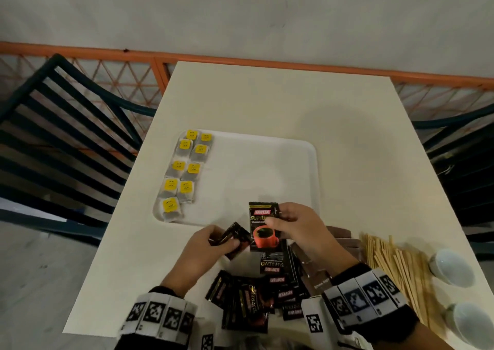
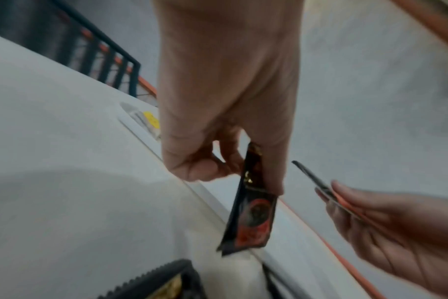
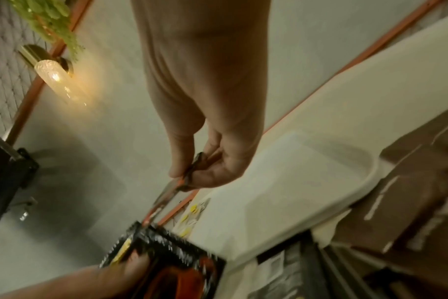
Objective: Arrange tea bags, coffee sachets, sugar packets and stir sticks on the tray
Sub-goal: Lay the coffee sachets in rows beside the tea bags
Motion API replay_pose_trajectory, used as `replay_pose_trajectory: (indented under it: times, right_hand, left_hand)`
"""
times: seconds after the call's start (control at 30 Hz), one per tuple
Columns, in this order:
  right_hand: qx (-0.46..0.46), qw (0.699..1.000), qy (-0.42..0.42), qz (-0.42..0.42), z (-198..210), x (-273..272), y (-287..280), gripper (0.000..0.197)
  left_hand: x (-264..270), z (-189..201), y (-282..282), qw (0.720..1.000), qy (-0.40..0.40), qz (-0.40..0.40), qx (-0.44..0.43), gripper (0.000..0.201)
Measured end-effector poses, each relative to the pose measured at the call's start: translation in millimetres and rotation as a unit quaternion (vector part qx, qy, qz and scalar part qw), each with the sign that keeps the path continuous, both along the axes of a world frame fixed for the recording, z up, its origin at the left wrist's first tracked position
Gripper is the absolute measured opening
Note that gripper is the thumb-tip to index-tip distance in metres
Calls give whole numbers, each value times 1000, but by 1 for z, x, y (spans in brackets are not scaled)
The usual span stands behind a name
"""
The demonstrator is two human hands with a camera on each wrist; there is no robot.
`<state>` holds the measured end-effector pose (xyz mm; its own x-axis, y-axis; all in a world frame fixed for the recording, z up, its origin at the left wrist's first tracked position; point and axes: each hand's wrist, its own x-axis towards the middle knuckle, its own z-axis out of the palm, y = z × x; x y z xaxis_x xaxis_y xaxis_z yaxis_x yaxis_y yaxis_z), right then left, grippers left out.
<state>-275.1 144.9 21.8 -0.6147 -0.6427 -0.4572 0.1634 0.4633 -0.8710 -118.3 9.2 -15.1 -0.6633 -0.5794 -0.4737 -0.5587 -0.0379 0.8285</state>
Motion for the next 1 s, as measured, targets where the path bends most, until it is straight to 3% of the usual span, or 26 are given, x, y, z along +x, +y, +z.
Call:
replay_pose_trajectory:
  times: [0.1,0.17,0.27,0.4,0.57,0.63,0.73,0.83,0.9,1.0]
  right_hand:
    - [-47,997,-38,50,7,12,-9,19]
    - [-62,994,-27,88,8,19,-17,17]
    - [-56,990,31,125,11,31,-26,10]
    - [-23,963,180,201,10,42,-31,29]
    - [48,926,195,321,0,46,-20,39]
    - [78,873,230,422,-9,48,-11,59]
    - [83,746,331,571,-23,57,-4,94]
    - [55,649,411,638,-33,72,-5,103]
    - [63,623,430,651,-37,80,-7,97]
    - [91,633,422,642,-38,83,-13,90]
  left_hand:
    - [9,18,-4,968,155,55,190,54]
    - [10,30,-5,939,218,68,259,68]
    - [4,40,1,943,214,70,246,55]
    - [4,41,9,948,173,112,241,41]
    - [22,35,3,960,127,149,200,22]
    - [31,32,-2,952,130,188,201,25]
    - [43,30,-9,927,163,248,231,20]
    - [46,33,-8,908,188,272,258,15]
    - [46,34,-6,896,206,280,277,14]
    - [47,33,-5,898,207,277,273,14]
